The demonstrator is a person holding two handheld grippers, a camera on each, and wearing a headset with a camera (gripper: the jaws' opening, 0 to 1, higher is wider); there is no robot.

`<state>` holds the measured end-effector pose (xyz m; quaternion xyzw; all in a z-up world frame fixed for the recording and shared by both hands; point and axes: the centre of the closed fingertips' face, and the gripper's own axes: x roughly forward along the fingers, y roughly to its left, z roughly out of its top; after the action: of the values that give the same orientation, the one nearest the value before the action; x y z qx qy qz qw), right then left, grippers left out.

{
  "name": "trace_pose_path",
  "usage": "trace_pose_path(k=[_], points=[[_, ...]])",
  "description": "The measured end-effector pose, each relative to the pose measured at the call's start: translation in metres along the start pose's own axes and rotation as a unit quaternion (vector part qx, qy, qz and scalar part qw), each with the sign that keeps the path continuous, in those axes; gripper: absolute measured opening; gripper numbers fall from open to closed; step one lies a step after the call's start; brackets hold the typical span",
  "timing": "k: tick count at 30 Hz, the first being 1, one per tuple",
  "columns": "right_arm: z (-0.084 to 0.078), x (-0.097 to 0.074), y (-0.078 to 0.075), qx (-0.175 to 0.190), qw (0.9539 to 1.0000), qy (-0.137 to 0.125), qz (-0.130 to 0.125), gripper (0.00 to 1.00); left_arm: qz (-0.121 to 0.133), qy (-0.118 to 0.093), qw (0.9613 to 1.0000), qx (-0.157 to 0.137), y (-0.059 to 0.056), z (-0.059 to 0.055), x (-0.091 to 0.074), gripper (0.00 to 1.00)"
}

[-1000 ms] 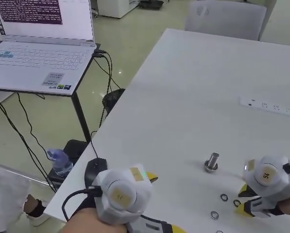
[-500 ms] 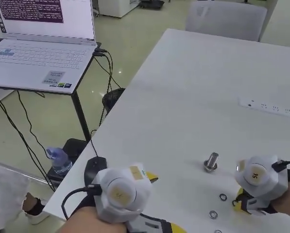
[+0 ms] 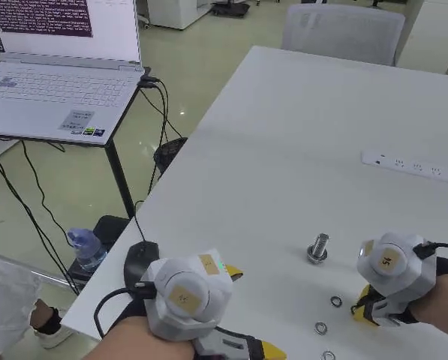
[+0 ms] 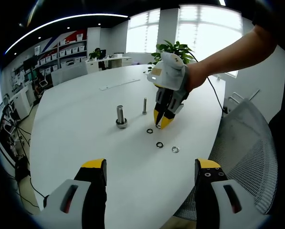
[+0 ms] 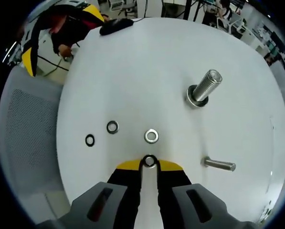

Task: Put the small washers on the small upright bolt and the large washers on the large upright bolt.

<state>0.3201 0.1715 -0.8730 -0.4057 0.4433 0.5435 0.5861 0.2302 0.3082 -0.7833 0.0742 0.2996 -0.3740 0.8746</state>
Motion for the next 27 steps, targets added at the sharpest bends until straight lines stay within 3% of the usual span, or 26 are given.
trace_pose_path(k=[5,19,27], points=[[-0.006,-0.012,-0.002,0.004,1.0,0.003,-0.002,0.12,0.012,0.003,0.9999,0.003,0.004,-0.002,0.002,0.78],[-0.032,-0.058,-0.035,0.026,0.9994,0.003,-0.022,0.12,0.005,0.025,0.9996,0.014,0.006,-0.005,0.009,0.8],[-0.023,-0.073,-0.059,0.024,0.9991,-0.001,-0.034,0.12,0.005,0.036,0.9993,0.011,0.008,-0.011,0.01,0.83]])
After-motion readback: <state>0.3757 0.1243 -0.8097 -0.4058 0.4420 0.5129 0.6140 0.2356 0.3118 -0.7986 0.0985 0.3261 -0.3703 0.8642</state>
